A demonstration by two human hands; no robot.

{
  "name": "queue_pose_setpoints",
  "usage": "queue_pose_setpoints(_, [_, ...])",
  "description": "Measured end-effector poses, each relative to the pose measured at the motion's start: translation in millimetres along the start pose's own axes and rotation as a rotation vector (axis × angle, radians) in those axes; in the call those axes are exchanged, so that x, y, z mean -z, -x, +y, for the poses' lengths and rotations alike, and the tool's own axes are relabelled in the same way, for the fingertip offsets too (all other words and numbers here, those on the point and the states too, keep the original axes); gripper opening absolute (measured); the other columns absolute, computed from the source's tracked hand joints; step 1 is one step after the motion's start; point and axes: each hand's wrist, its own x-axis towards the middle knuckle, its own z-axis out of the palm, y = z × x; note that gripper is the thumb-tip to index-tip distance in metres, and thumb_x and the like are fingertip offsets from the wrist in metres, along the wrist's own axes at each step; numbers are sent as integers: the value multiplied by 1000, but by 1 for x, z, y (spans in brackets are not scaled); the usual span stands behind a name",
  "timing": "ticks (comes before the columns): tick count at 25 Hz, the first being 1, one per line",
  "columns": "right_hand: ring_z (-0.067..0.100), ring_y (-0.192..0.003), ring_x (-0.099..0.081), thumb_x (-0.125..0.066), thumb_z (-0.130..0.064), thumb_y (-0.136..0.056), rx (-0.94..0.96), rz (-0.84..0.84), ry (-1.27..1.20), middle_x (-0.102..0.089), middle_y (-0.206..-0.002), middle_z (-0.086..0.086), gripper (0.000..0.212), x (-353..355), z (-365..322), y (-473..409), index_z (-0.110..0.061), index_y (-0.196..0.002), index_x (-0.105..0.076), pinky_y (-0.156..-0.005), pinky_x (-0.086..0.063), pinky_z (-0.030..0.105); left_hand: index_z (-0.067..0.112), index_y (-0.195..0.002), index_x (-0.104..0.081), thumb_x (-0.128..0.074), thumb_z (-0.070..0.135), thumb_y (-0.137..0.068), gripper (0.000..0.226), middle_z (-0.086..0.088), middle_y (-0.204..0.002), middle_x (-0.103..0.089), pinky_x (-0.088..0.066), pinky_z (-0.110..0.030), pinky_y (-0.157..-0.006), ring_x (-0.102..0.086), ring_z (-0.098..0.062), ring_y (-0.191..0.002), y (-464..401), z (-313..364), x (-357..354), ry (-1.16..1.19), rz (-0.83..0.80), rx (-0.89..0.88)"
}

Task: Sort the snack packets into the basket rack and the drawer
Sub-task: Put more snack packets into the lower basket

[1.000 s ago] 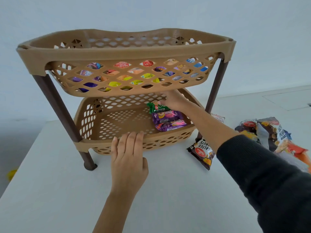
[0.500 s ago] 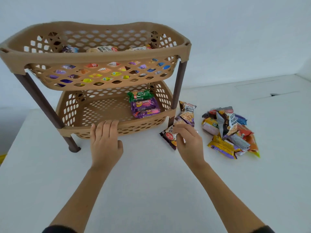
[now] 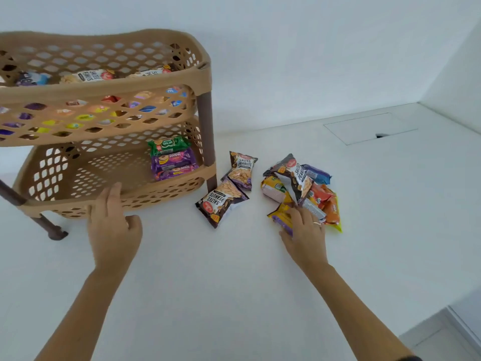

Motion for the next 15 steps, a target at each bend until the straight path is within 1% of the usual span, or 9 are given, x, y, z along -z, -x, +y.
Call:
queue_pose_setpoints(1, [34,-102,-60,-73,-23,-72,-17,-55,-38,-59,-118,10,55,1,3,1,-11,-122,-52,-75,-49,41,0,-128,-49,-45,3,-71,57,-21,-126,-52,-34,-44,-100,-45,-36,-116,5,25,-5,88,15,-28])
queue_pose_setpoints(2, [32,-102,-60,-69,-25,-75,-44,-122,-102,-58,-120,8,58,2,7,3,-12,-128,-47,-73,-50,39,1,-125,-52,-46,1,-72,53,-19,-124,-55,-36,-39,-98,-47,-32,-114,7,54,-15,181,-14,-88])
queue_pose_setpoints(4, [27,-101,-59,-64,-28,-80,-101,-205,-256,-58,-119,4,58,4,13,7,-16,-132,-42,-73,-49,35,3,-121,-58,-48,2,-76,46,-14,-123,-58,-43,-35,-96,-53,-27,-113,2,109,-46,291,-169,-308])
queue_pose_setpoints(6, [20,-94,-59,-64,-32,-81,-134,-202,-408,-61,-111,-1,55,13,20,12,-20,-131,-44,-72,-47,29,4,-125,-57,-53,6,-79,47,-13,-129,-56,-49,-40,-94,-54,-29,-117,-14,159,-84,196,-355,-530])
queue_pose_setpoints(8, [12,-87,-57,-66,-37,-81,-129,-207,-520,-59,-103,-8,52,26,28,16,-24,-127,-47,-70,-46,23,5,-131,-50,-57,9,-81,51,-14,-135,-50,-44,-45,-99,-46,-31,-125,-30,195,-118,24,-563,-631])
queue_pose_setpoints(9, [10,-86,-57,-67,-39,-80,-110,-217,-556,-58,-101,-11,51,31,32,20,-26,-126,-47,-71,-47,23,5,-131,-49,-59,10,-80,52,-14,-134,-50,-42,-46,-100,-44,-32,-126,-36,206,-133,-45,-626,-681])
queue_pose_setpoints(11, [8,-88,-58,-68,-41,-79,-66,-245,-599,-59,-101,-13,53,40,41,28,-28,-125,-47,-76,-50,25,6,-126,-53,-66,15,-75,53,-13,-128,-55,-45,-48,-96,-47,-33,-124,-41,214,-151,-119,-681,-775])
queue_pose_setpoints(12, [7,-90,-57,-68,-42,-78,-46,-259,-601,-59,-101,-13,54,42,46,31,-29,-126,-47,-79,-51,26,6,-123,-55,-71,19,-71,55,-12,-125,-58,-47,-47,-92,-51,-33,-121,-40,213,-158,-130,-680,-801])
queue_pose_setpoints(15, [7,-92,-53,-70,-42,-78,-23,-274,-576,-52,-96,-22,56,44,56,41,-31,-128,-46,-81,-47,24,7,-111,-59,-77,29,-63,56,-9,-109,-66,-51,-44,-82,-63,-30,-102,-32,210,-166,-130,-611,-809])
